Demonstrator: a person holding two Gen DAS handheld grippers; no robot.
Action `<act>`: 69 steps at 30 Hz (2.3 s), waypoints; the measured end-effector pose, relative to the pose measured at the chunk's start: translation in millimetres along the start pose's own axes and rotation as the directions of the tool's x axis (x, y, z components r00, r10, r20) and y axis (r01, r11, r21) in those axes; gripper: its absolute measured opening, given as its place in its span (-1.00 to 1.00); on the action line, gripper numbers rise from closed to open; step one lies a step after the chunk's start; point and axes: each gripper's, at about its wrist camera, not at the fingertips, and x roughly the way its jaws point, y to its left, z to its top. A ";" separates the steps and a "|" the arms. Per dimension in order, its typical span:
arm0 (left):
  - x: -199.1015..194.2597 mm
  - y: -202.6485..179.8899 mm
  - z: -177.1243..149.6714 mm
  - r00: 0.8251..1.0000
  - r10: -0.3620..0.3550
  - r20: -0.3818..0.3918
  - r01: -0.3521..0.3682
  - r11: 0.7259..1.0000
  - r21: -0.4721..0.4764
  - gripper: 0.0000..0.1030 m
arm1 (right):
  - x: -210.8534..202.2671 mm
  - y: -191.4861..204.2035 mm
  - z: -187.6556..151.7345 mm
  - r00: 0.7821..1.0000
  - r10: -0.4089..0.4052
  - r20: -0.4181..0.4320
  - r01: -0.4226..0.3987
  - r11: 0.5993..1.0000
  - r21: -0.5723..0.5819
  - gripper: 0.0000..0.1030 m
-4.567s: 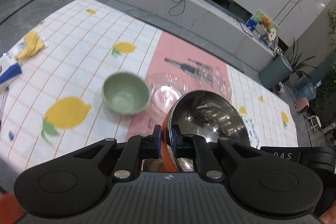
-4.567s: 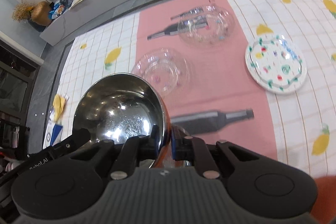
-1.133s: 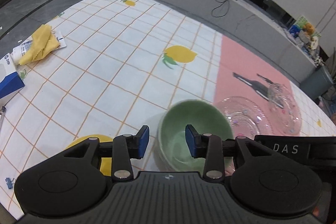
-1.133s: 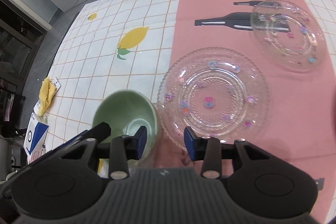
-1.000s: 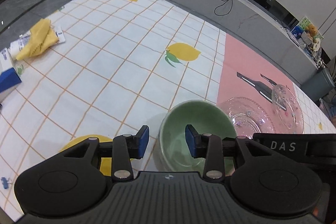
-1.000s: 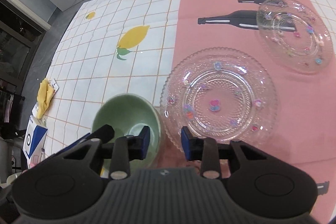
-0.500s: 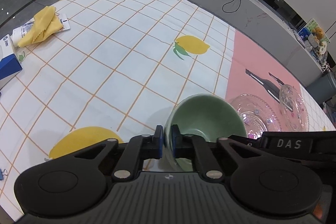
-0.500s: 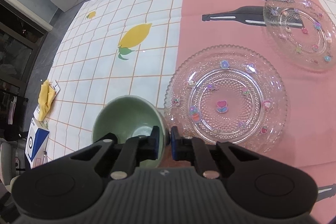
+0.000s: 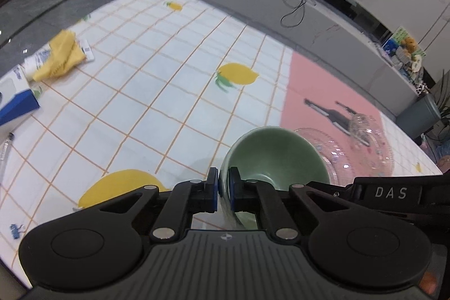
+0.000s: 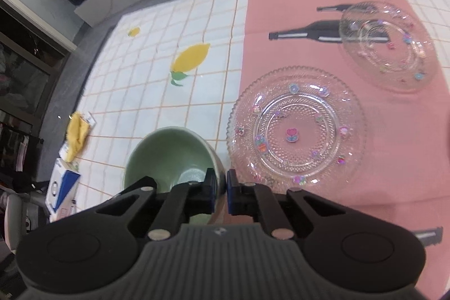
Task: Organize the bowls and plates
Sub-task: 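Grip the rim of the pale green bowl with both grippers, then lift the green bowl and lower it into the stacked steel bowls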
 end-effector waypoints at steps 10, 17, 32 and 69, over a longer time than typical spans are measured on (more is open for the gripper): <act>-83.9 -38.7 -20.6 0.992 -0.094 0.080 0.090 0.995 0.044 -0.84 | -102.3 -14.9 -32.9 0.992 0.058 0.108 -0.060 0.998 0.018 -0.87; -112.0 -60.8 -47.8 0.989 -0.127 0.079 0.121 0.989 0.080 -0.84 | -149.1 -41.0 -71.1 0.985 0.091 0.144 -0.099 0.994 0.048 -0.86; -87.3 -57.9 -95.1 0.994 -0.111 -0.002 0.111 0.994 0.023 -0.84 | -136.6 -85.0 -133.0 0.967 0.094 0.237 -0.132 0.980 0.151 -0.82; -67.7 -79.5 -110.2 1.000 0.007 -0.023 -0.002 0.982 0.189 -0.76 | -108.0 -85.8 -142.9 0.976 0.008 0.216 -0.025 0.997 0.077 -0.81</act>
